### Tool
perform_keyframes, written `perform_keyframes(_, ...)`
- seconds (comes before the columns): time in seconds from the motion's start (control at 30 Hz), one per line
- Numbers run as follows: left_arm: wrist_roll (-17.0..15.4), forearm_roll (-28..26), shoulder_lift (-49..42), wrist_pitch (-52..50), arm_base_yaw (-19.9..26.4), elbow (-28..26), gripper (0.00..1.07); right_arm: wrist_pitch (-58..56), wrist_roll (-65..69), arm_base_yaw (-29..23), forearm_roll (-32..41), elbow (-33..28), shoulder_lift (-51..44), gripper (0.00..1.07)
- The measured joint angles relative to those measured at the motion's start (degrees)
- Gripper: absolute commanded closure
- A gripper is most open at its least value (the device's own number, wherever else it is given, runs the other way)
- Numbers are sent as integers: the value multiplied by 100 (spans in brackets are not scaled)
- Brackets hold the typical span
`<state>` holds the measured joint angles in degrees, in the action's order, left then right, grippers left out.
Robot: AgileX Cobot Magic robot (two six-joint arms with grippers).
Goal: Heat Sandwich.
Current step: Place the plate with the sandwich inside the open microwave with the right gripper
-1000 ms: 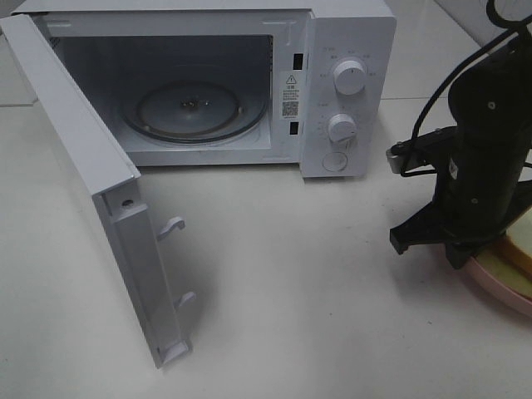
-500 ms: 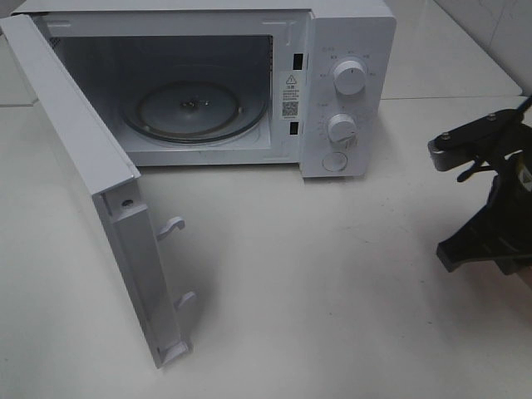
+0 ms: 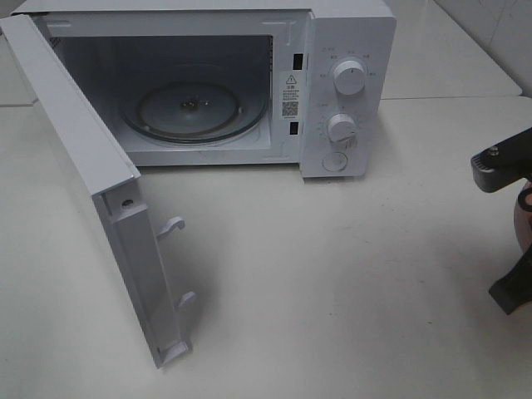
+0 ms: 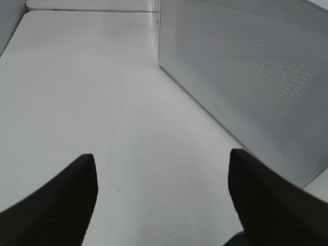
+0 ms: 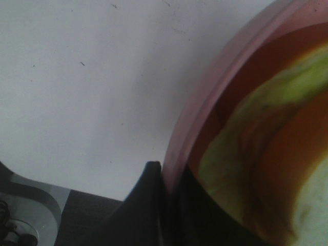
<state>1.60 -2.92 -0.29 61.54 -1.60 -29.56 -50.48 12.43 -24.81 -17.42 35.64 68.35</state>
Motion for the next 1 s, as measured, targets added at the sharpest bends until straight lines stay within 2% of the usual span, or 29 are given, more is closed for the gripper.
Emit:
perform_keyframes(0.23, 0, 0, 0, 0, 0, 0, 38, -80, -630, 0, 413, 0, -103, 107)
perform_keyframes(0.37, 0, 0, 0, 0, 0, 0, 38, -69, -922, -218, 498, 0, -103, 107)
perform_keyframes(0.43, 0, 0, 0, 0, 0, 0, 38, -57, -1060, -556, 384, -6, -103, 107)
perform_keyframes(0.47, 0, 0, 0, 0, 0, 0, 38, -57, -1169, -968, 189, -6, -103, 107)
perform_keyframes(0.5, 0, 0, 0, 0, 0, 0, 38, -57, -1169, -968, 189, -6, -103, 107)
perform_keyframes(0.63, 0, 0, 0, 0, 0, 0, 38, -120, -1409, -1753, -252, -6, -103, 107)
perform_keyframes(0.8, 0, 0, 0, 0, 0, 0, 38, -166, -1954, -2160, -258, -11, -103, 107)
perform_keyframes(1.0, 0, 0, 0, 0, 0, 0, 38, -138, -3507, -2624, -160, -11, -103, 107)
